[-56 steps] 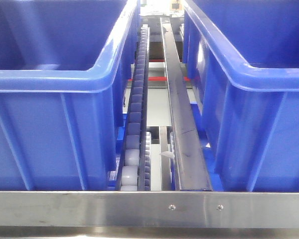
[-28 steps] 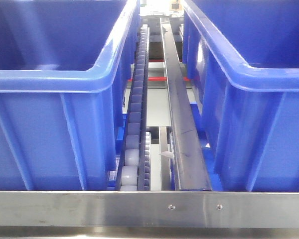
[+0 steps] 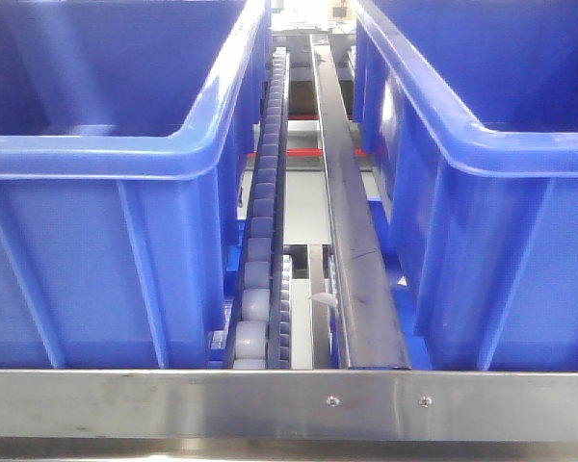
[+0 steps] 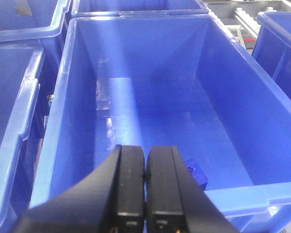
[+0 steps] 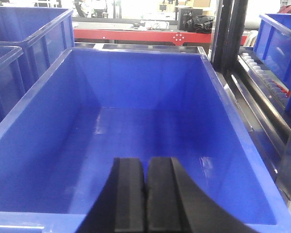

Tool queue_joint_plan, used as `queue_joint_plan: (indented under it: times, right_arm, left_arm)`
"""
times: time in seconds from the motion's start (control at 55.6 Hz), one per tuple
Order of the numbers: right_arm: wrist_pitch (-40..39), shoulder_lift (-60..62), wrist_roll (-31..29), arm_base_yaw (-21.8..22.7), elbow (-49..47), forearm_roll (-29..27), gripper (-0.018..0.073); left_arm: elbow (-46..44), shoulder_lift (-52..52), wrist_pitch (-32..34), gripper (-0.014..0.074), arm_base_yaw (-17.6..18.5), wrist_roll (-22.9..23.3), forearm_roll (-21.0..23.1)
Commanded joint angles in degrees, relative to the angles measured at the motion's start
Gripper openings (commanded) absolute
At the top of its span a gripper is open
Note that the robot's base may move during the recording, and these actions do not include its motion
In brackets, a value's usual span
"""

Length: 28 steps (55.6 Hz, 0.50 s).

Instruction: Pick and sort blue part to right shelf

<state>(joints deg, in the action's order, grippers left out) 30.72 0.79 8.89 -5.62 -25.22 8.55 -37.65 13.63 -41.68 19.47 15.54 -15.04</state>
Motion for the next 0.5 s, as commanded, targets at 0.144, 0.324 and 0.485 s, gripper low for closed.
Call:
queue_joint_plan:
  times: [0.144, 0.324, 0.485]
  right_arm:
    - [-4.7, -0.7, -0.5, 0.3, -1.5, 0.1, 0.0052]
    - [-4.7, -0.7, -0.5, 0.3, -1.5, 0.1, 0.0052]
    - [-4.7, -0.7, -0.5, 0.3, -1.5, 0.1, 0.0052]
  left_arm:
    - [-1.4, 0.8, 4.7, 0.0124, 0.0, 0.3, -1.0]
    - [-0.9, 0.3, 5.4, 0.0124, -0.9, 0.3, -0.8]
    - [3.2, -3.5, 7.3, 0.0124, -7.0, -6.3, 7.0]
